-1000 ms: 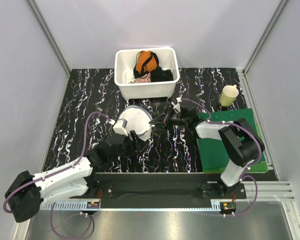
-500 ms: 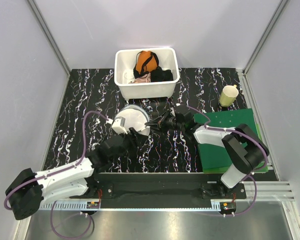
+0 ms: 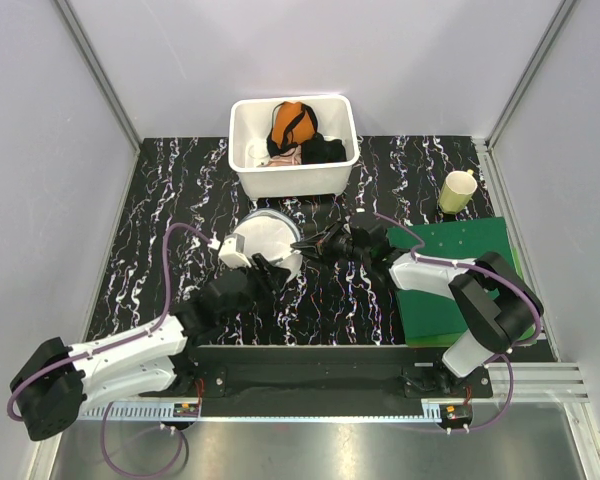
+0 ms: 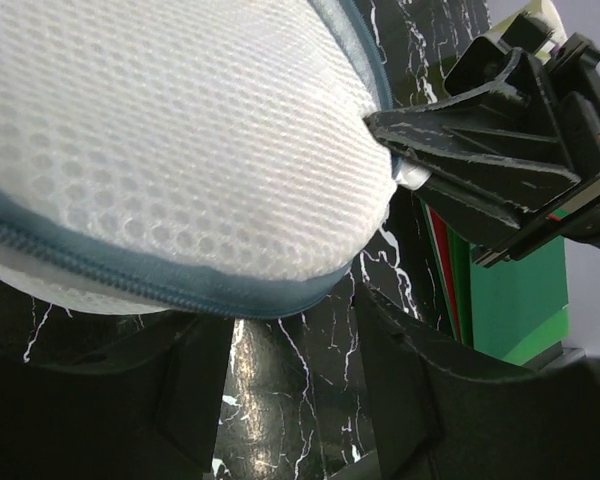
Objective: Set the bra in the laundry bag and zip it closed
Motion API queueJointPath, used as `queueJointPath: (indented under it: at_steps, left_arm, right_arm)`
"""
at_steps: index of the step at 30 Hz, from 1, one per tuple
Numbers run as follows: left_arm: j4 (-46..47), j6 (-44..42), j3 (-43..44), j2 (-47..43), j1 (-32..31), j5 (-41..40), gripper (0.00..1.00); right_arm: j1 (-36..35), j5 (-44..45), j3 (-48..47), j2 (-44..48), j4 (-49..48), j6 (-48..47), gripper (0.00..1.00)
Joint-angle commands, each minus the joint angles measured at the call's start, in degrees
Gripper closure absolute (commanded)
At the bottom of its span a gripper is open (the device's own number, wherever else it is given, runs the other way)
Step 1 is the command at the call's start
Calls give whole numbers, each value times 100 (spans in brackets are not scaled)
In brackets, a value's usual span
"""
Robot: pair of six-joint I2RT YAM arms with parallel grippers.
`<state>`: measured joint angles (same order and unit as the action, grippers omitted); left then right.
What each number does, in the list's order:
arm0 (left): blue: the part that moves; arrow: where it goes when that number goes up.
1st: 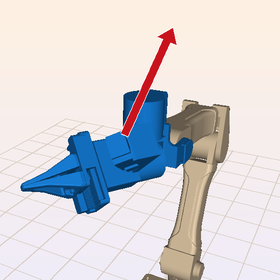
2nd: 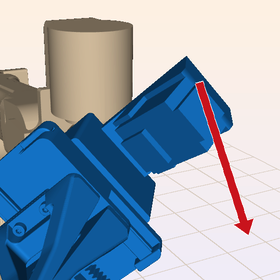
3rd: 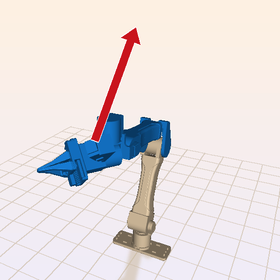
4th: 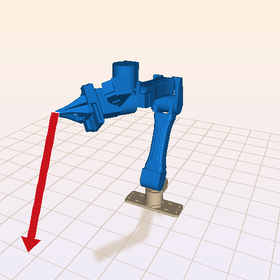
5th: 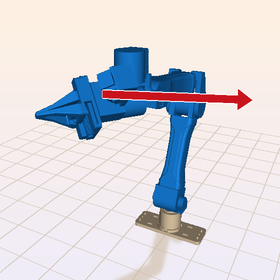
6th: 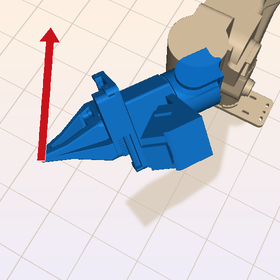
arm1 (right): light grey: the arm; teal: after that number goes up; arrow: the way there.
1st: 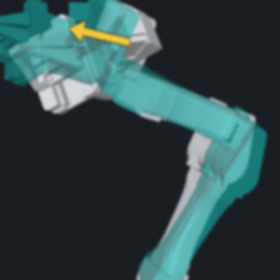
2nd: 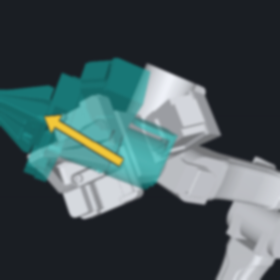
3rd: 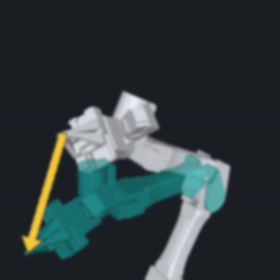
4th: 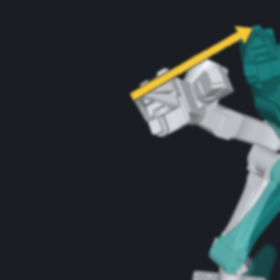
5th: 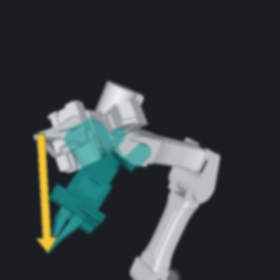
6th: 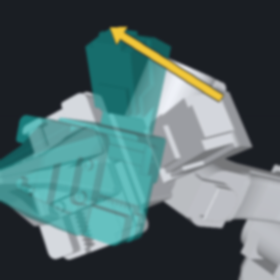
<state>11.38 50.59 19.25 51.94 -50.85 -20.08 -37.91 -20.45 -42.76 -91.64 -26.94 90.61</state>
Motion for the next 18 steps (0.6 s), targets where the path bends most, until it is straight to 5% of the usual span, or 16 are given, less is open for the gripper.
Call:
queueJointPath:
  at_steps: [1, 8, 12, 18]
  left_arm:
    - [506, -110, 369, 18, -21, -120, 44]
    - [357, -58, 510, 9, -4, -295, 47]
    - [286, -5, 545, 62, 14, -330, 63]
    - [5, 4, 712, 149, 40, -497, 69]
  right_arm:
    - [-76, 120, -30, 207, -110, 71, 100]
    - [-102, 129, -30, 207, -110, 45, 100]
    - [-120, 129, -39, 199, -119, 36, 100]
    - [-155, 120, -48, 190, -127, 36, 100]
